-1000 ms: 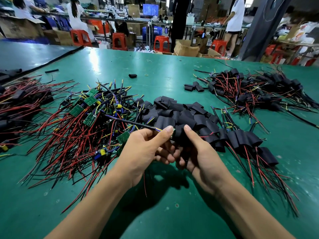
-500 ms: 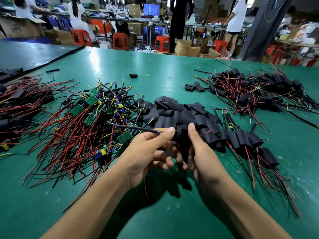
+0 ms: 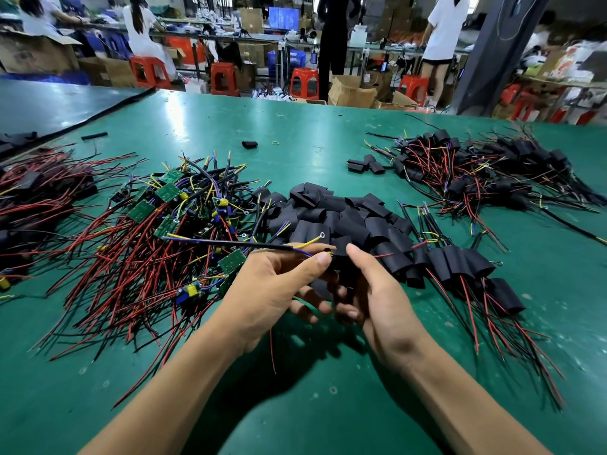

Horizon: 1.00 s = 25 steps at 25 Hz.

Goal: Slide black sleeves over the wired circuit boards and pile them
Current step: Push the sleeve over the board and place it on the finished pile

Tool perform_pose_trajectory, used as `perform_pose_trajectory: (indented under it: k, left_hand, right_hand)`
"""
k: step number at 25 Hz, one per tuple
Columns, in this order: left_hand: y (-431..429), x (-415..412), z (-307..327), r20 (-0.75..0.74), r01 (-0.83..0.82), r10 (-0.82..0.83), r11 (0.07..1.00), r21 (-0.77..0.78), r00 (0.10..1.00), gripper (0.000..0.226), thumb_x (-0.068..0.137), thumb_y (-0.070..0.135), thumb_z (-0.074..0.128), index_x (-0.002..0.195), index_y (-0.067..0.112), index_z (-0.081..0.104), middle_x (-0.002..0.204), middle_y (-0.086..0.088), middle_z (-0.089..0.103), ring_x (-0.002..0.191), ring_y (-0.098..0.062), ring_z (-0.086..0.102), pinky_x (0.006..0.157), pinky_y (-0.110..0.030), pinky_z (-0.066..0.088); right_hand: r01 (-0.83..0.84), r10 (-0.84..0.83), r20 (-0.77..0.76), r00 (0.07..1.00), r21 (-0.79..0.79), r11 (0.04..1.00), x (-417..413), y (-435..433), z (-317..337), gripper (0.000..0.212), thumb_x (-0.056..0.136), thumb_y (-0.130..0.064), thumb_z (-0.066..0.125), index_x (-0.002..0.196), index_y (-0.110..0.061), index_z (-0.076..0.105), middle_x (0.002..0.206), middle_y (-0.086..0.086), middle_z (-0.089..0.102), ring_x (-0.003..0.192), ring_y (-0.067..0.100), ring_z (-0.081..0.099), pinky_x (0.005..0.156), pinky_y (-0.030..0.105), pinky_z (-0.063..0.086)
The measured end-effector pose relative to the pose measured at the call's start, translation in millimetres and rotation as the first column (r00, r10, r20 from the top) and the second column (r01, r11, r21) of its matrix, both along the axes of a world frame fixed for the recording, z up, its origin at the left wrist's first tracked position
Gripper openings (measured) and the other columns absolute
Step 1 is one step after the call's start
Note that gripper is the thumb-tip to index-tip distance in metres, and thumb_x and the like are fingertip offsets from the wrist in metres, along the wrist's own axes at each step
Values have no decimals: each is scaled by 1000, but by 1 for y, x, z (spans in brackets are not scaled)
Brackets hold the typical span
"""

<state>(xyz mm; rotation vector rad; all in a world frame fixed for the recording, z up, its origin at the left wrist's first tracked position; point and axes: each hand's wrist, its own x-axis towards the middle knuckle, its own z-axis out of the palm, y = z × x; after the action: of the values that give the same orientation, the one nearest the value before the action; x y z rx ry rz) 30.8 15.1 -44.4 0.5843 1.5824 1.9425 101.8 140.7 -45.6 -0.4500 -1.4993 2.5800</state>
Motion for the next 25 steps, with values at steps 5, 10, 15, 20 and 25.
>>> perform_pose_trajectory:
  k: [5, 10, 15, 20, 25]
  left_hand:
    - [-2, -2, 2, 77, 67, -71, 996, 52, 994, 23, 76, 28, 73, 95, 15, 74, 87, -21, 73, 52, -23, 64, 44, -25, 51]
    - [1, 1, 1, -26, 41, -39, 997, 65, 999, 16, 78, 29, 74, 90, 20, 73, 81, -19, 71, 52, -24, 65, 43, -26, 51]
    - [-1, -3, 2, 106, 63, -76, 991, 116, 992, 25, 75, 32, 74, 97, 21, 77, 83, -16, 74, 56, -20, 67, 48, -25, 52]
    - [3, -1, -1, 74, 42, -49, 995, 91, 996, 25, 70, 31, 76, 94, 23, 79, 79, -13, 73, 55, -19, 66, 47, -24, 52]
    - [1, -2, -3, -15, 54, -53, 996, 71, 998, 13, 81, 19, 76, 94, 18, 78, 89, -11, 74, 55, -20, 67, 44, -20, 49]
  right_hand:
    - [-72, 90, -75, 993, 216, 974, 0, 4, -3, 46, 102, -40, 38, 89, -25, 79, 64, -3, 64, 46, 8, 50, 39, 14, 34]
    - [-80, 100, -55, 993, 282, 956, -2, 7, -10, 43, 95, -50, 44, 97, -19, 76, 64, -1, 58, 52, 11, 46, 48, 22, 28]
    - [-26, 28, -42, 999, 48, 999, -2, 10, -3, 45, 87, -54, 54, 90, -17, 80, 65, -2, 61, 52, 11, 52, 66, 25, 38]
    - [-32, 33, -11, 999, 66, 997, -4, 9, -4, 54, 94, -53, 42, 97, -17, 81, 81, 7, 74, 53, 11, 49, 59, 29, 32]
    - [-27, 27, -12, 1000, 8, 1000, -4, -1, -3, 52, 102, -44, 39, 93, -14, 80, 64, 10, 66, 42, 12, 52, 39, 17, 41]
